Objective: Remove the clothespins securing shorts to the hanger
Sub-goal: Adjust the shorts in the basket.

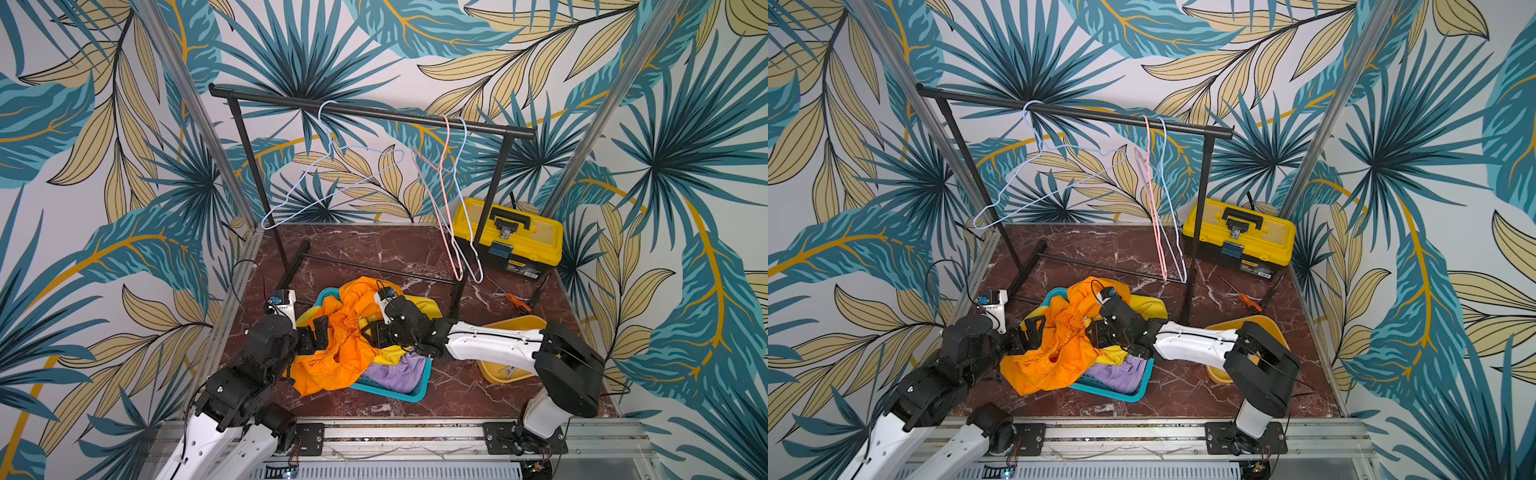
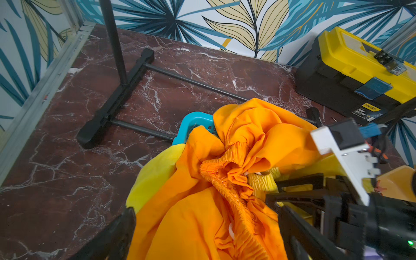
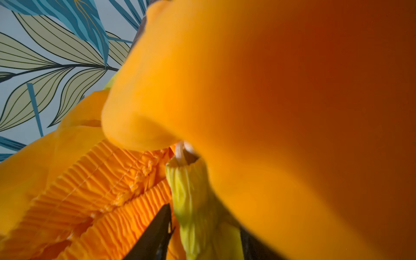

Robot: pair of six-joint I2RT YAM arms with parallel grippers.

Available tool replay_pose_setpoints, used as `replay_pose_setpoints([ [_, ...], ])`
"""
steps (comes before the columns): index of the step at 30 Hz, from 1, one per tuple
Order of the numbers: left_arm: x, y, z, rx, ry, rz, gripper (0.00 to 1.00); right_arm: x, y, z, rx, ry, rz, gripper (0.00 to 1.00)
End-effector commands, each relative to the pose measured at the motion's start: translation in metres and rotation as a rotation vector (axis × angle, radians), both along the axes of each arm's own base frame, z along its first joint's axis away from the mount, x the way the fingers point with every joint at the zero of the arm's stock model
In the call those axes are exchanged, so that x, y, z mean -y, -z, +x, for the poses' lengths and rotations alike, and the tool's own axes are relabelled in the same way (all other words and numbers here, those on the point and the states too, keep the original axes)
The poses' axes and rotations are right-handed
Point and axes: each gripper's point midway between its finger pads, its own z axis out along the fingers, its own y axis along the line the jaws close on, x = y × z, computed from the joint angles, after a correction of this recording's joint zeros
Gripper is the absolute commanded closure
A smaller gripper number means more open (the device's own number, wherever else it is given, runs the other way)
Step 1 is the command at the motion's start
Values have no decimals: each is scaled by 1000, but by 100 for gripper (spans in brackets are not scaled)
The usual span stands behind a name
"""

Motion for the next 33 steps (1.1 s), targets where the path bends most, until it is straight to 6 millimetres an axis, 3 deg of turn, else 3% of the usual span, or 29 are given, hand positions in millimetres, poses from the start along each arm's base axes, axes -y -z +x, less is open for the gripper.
replay_pose_setpoints([
  [1,-7,-18,3,42,-38,12,0,21,-11,-8,17,6,-39,40],
  [5,-21,-36,2,91,-97,33,0,20,-43,-17,52,-33,17,35],
  [9,-36,-59,4,135,-147,83,0,22,-56,-26,79,-50,18,34],
  [14,-41,-57,11,105,-165,88,0,-2,-76,-58,148,-206,5,30],
  [22,-55,-55,14,89,-205,91,0,-48,-87,-116,319,-471,-47,22],
  [29,-54,-55,18,78,-193,69,0,-74,-82,-138,372,-573,-117,22],
  [33,-54,-55,17,83,-191,74,0,-81,-66,-139,372,-591,-187,23],
])
